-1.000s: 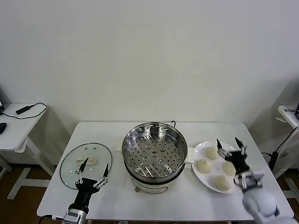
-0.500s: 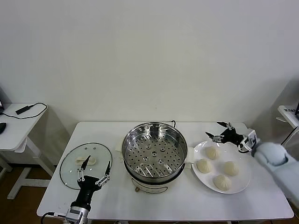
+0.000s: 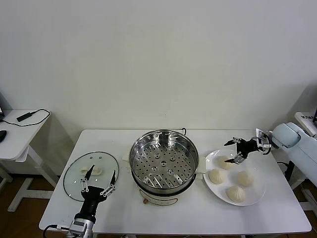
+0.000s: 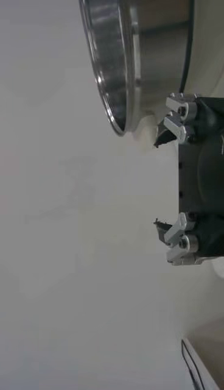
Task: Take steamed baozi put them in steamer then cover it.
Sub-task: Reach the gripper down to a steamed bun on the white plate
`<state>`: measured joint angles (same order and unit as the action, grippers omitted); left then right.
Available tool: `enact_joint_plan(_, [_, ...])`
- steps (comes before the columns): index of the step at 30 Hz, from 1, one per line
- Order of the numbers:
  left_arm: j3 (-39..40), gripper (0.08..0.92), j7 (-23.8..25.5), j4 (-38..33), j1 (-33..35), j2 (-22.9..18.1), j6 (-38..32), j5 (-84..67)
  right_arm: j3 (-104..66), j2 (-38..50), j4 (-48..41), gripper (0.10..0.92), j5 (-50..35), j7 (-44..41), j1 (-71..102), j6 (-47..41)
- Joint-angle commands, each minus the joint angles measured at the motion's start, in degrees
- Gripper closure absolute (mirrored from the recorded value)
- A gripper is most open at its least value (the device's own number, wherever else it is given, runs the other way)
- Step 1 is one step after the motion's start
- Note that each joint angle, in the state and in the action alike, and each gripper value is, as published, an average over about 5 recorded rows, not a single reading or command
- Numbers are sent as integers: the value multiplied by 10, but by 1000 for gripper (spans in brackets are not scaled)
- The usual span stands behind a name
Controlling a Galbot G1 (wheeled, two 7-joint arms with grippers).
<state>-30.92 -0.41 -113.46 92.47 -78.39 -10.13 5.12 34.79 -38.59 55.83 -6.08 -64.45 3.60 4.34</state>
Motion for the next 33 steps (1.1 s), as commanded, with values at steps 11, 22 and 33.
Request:
enact_joint_plan(11, [-7,177,-4,1,4,-4,2,0,47,-122,-148,203,128,-7,-37,47])
enact_joint_plan(22, [-7,177,-5,7,2,-3,0,-1,44,-147,-165,203,142,-1,-30,51])
enact_joint_plan(33, [-7,177,-7,9,0,-3,1,-3,56,-122,-116,341,147,-8,-37,49])
